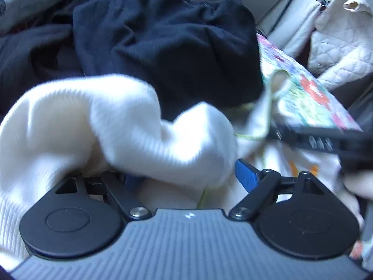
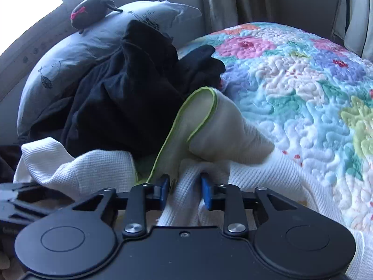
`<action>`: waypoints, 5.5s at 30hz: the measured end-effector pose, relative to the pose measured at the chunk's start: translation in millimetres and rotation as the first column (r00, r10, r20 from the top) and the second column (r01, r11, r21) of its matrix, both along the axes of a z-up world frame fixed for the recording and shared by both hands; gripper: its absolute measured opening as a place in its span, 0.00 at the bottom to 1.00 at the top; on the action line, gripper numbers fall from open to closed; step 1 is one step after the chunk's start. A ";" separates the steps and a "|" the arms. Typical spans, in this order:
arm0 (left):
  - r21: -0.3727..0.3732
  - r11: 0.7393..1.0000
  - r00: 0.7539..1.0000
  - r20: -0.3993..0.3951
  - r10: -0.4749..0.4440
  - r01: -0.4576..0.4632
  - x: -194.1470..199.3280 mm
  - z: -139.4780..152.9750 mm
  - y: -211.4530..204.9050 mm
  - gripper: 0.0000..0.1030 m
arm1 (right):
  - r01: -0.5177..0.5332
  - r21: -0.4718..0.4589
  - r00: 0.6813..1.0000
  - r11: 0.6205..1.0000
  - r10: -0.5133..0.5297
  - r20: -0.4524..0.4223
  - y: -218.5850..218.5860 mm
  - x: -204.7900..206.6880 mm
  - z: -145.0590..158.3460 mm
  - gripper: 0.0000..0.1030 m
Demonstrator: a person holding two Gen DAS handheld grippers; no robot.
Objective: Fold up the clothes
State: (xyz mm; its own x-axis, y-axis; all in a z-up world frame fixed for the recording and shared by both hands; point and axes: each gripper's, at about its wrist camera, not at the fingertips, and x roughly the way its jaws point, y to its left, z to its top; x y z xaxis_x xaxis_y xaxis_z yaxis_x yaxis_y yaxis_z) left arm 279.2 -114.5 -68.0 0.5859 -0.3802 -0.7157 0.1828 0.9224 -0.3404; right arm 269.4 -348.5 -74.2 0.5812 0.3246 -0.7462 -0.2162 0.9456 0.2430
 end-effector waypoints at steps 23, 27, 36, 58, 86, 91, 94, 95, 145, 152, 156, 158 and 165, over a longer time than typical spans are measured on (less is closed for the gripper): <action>0.324 0.944 0.989 0.150 0.010 -0.059 -153.8 82.1 86.1 0.92 | -0.189 0.256 0.973 0.948 0.145 0.182 -4.5 -280.5 122.8 0.54; 0.220 0.971 0.984 0.173 0.052 -0.090 -161.2 131.8 137.7 0.92 | -0.193 0.277 0.964 0.941 0.129 0.234 -12.7 -340.0 148.0 0.54; 0.474 0.866 0.968 0.246 0.044 -0.160 -190.9 164.5 178.5 0.92 | -0.001 0.293 0.990 0.956 -0.041 0.137 -54.9 -447.6 136.1 0.63; 0.213 0.882 0.899 -0.233 -0.372 0.420 -371.1 -25.0 65.2 0.92 | -0.052 0.031 0.997 0.998 0.050 0.057 34.6 -447.3 -1.7 0.71; 0.219 0.960 0.983 -0.091 -0.157 0.173 -412.8 15.4 137.0 0.09 | 0.037 0.468 0.999 0.883 -0.040 -0.003 -12.0 -469.2 -18.3 0.07; 0.240 0.962 0.991 -0.067 -0.115 0.128 -423.2 28.8 154.0 0.09 | -0.016 0.381 1.000 0.924 0.025 -0.019 -1.4 -473.1 -10.6 0.07; 0.388 0.879 0.958 -0.186 -0.218 0.275 -426.5 3.0 129.7 0.09 | 0.071 0.296 0.986 0.953 -0.021 -0.167 -2.9 -486.1 -50.8 0.07; 0.446 0.839 0.949 -0.189 -0.251 0.311 -431.4 -0.2 119.9 0.09 | 0.094 0.336 0.984 0.937 -0.037 -0.172 -7.2 -491.7 -56.0 0.07; 0.164 0.908 0.923 -0.074 -0.378 0.385 -390.0 -15.6 -70.7 0.86 | 0.010 -0.234 0.973 0.972 0.045 0.228 4.7 -497.5 18.1 0.43; 0.238 0.924 0.954 -0.052 -0.294 0.297 -393.9 -14.2 -30.0 0.15 | -0.112 -0.253 0.970 0.961 0.161 0.181 36.0 -476.2 4.4 0.44; 0.190 0.961 0.980 -0.059 -0.192 0.200 -393.1 -8.6 10.6 0.15 | -0.183 -0.252 0.961 0.950 0.227 0.159 52.8 -462.1 0.1 0.47; 0.148 0.978 0.988 -0.078 -0.136 0.146 -387.2 -7.6 25.5 0.15 | -0.238 -0.256 0.949 0.937 0.281 0.146 67.0 -455.5 -4.7 0.52; 0.180 0.970 0.987 -0.050 -0.154 0.161 -388.0 -3.7 21.5 0.15 | -0.237 -0.294 0.954 0.926 0.279 0.109 94.2 -431.3 -35.1 0.60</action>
